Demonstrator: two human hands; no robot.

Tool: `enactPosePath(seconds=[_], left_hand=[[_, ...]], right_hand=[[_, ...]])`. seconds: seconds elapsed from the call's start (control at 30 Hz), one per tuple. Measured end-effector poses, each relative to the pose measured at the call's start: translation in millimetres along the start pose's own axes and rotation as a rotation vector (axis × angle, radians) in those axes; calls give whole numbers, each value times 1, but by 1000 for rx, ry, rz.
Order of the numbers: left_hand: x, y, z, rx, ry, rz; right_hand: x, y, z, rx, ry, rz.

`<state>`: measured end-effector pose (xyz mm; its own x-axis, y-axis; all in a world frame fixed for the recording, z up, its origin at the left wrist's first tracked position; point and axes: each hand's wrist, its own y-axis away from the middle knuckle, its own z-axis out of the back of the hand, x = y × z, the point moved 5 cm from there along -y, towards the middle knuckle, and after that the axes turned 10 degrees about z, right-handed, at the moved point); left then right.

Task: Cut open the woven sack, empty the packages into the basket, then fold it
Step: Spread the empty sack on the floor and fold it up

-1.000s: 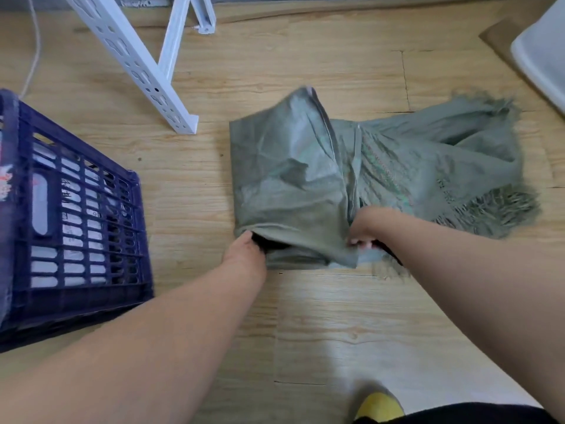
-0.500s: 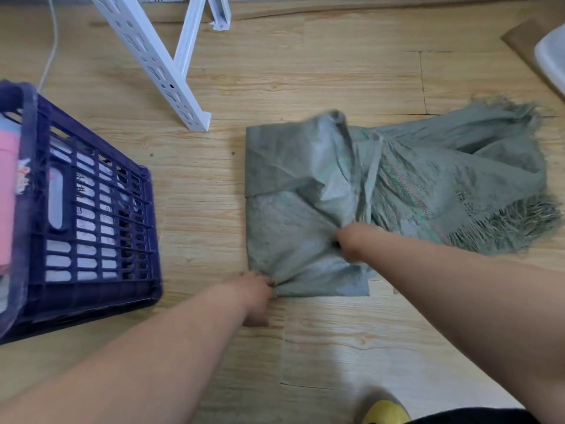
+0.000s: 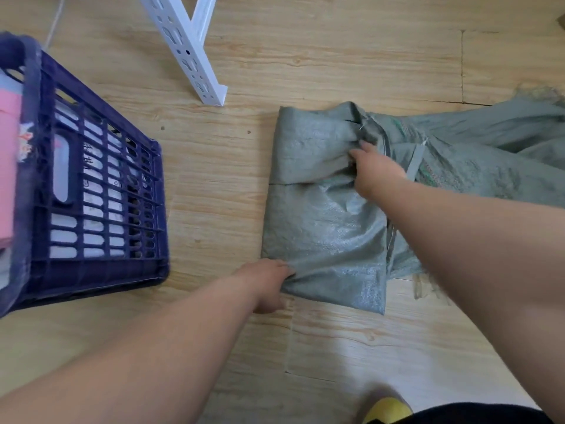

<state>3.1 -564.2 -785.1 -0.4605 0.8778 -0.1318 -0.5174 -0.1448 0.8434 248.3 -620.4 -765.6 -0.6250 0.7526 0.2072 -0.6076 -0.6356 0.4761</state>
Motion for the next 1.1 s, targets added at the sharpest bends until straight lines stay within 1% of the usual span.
enactPosePath(seconds=[0.03,0.07,0.1,0.13,0.17,0.23,0.3,0.37,0.4,0.43,0.47,0.5,0.57,0.6,0.63,0.67,0.7,0.73,0.77,0.8,0.83,0.9,1.0,1.03,1.1], left_hand=[[3,-2,5,-106,117,24],[9,-3,13,-249,241,66],[15,-3,20,-384,362,135],[23,-6,24,-463,487,215],[31,-11,24,-454,609,300],[41,-27,17,-274,803,407],[40,-36,11,-108,966,399],[28,-34,8,33,1164,353],[24,-33,9,72,1248,331],[19,-30,13,72,1319,294],[18,-26,19,-4,1348,263],[20,-20,28,-149,1346,255],[35,-2,50,-502,1192,329],[44,8,60,-618,1145,387],[54,18,69,-676,1178,439],[64,24,75,-641,1306,486],[73,29,79,-554,1461,518],[80,34,84,-451,1567,531],[84,41,92,-376,1592,514],[87,48,100,-364,1521,477],[86,56,111,-406,1423,433],[77,72,132,-548,1230,328],[50,79,148,-664,879,236],[41,77,150,-685,735,239],[25,71,152,-717,501,265]], right_hand=[[0,5,3,-126,-23,36],[6,11,5,-252,-33,81],[14,19,6,-320,-32,120],[25,27,3,-315,-30,133],[32,32,-4,-248,-26,106],[33,36,-26,-18,-27,-24],[23,35,-44,148,-139,-128],[11,31,-53,223,-328,-154],[6,29,-54,238,-423,-166],[4,27,-54,248,-507,-181],[4,25,-53,251,-574,-189],[8,22,-52,251,-627,-182],[27,15,-54,273,-716,-130],[40,12,-58,305,-777,-104],[55,10,-62,343,-858,-89],[71,9,-65,386,-954,-79],[86,8,-66,422,-1043,-75],[100,7,-67,442,-1108,-63],[112,5,-66,447,-1145,-43],[121,4,-65,445,-1178,-14],[129,4,-62,442,-1214,12],[140,5,-57,445,-1312,52],[143,11,-44,500,-1451,116],[139,13,-39,483,-1452,119],[118,11,-33,369,-1380,61]])
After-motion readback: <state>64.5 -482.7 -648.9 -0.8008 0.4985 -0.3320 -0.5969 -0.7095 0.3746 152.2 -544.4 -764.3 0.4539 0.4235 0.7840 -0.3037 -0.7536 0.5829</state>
